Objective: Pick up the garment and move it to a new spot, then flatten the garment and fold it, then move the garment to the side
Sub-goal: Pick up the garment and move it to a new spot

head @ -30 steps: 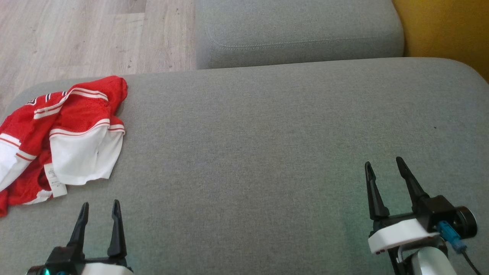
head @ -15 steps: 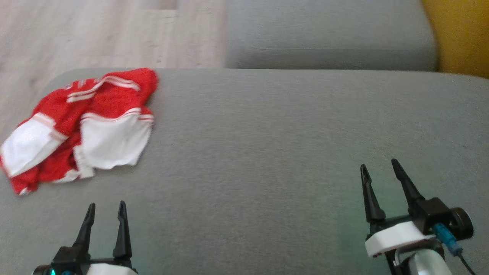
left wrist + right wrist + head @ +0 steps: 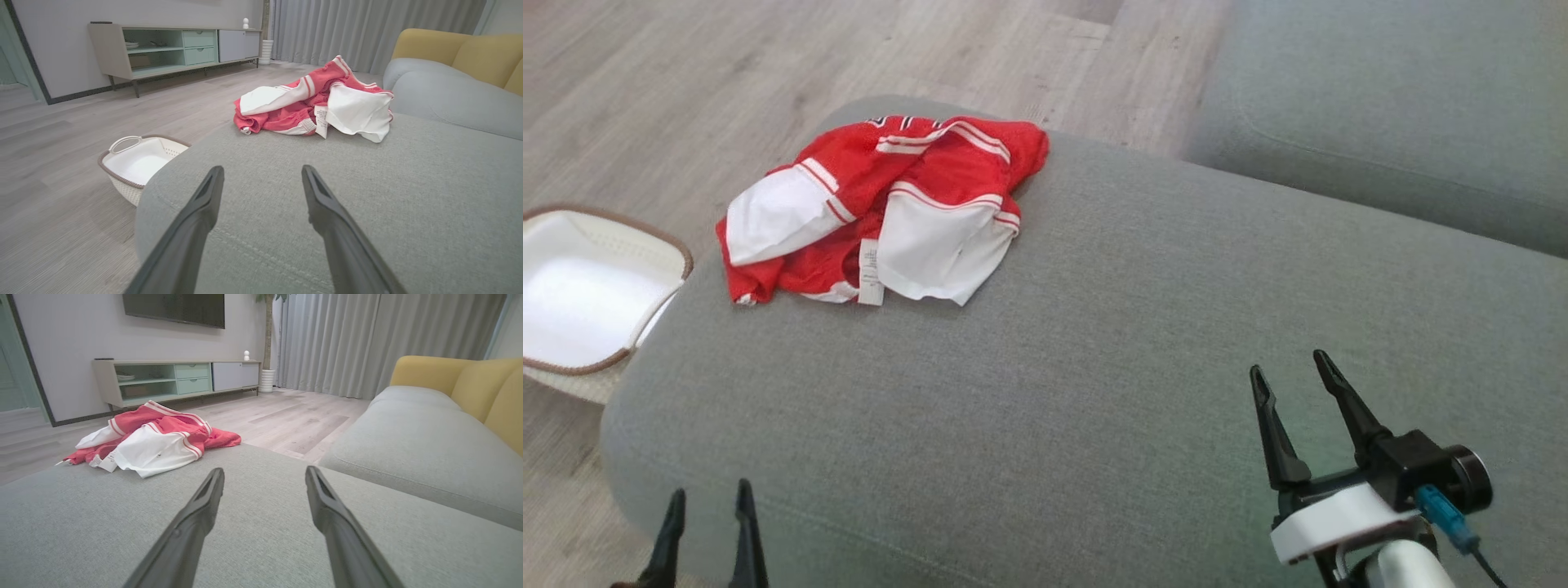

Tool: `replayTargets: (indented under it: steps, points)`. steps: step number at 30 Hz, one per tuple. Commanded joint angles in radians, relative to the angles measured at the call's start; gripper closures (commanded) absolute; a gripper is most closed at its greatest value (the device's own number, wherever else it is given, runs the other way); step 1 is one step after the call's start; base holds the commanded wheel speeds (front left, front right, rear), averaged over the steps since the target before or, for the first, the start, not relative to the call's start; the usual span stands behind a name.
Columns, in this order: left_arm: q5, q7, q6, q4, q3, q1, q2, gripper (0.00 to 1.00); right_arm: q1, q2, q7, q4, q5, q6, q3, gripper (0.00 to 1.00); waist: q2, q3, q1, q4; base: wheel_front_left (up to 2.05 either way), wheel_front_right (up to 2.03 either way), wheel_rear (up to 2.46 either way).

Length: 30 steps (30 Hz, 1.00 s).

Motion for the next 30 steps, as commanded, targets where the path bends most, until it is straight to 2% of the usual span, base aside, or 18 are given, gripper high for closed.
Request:
replayTargets:
  steps: [1, 7, 11, 15, 18, 21, 30]
  points:
    - [-0.01, -0.01, -0.004, -0.044, 0.039, -0.054, 0.01, 0.0, -0.048, -0.009, -0.011, -0.032, 0.001, 0.008, 0.024, 0.0, 0.0, 0.016, 0.0002, -0.003, 0.0, 0.0, 0.0]
    - [-0.071, -0.006, -0.02, -0.092, 0.059, -0.131, 0.043, 0.0, -0.078, -0.009, -0.011, -0.05, -0.032, 0.008, 0.018, 0.0, 0.0, 0.116, 0.0002, -0.066, 0.0, 0.0, 0.0]
    - [-0.157, 0.054, -0.03, -0.107, 0.05, -0.278, 0.12, 0.0, -0.116, -0.009, -0.011, -0.071, -0.08, 0.008, 0.001, 0.0, 0.0, 0.232, 0.0002, -0.106, 0.0, 0.0, 0.0]
    - [-0.22, 0.146, -0.033, -0.077, -0.011, -0.448, 0.24, 0.0, -0.143, -0.009, -0.011, -0.085, -0.127, 0.008, -0.021, 0.0, 0.0, 0.323, 0.0002, -0.134, 0.0, 0.0, 0.0]
    - [-0.246, 0.199, -0.033, 0.024, -0.077, -0.558, 0.319, 0.0, -0.149, -0.015, -0.011, -0.086, -0.148, 0.008, -0.018, 0.0, 0.0, 0.353, 0.0002, -0.159, 0.0, 0.0, 0.0]
    - [-0.287, 0.225, -0.033, 0.152, -0.122, -0.647, 0.367, 0.0, -0.146, -0.021, -0.011, -0.089, -0.151, 0.008, -0.014, 0.0, 0.0, 0.357, 0.0002, -0.19, 0.0, 0.0, 0.0]
    - [-0.382, 0.173, -0.033, 0.454, -0.257, -0.835, 0.461, 0.0, -0.123, -0.048, -0.011, -0.12, -0.155, 0.008, -0.001, 0.0, 0.0, 0.382, 0.0002, -0.267, 0.0, 0.0, 0.0]
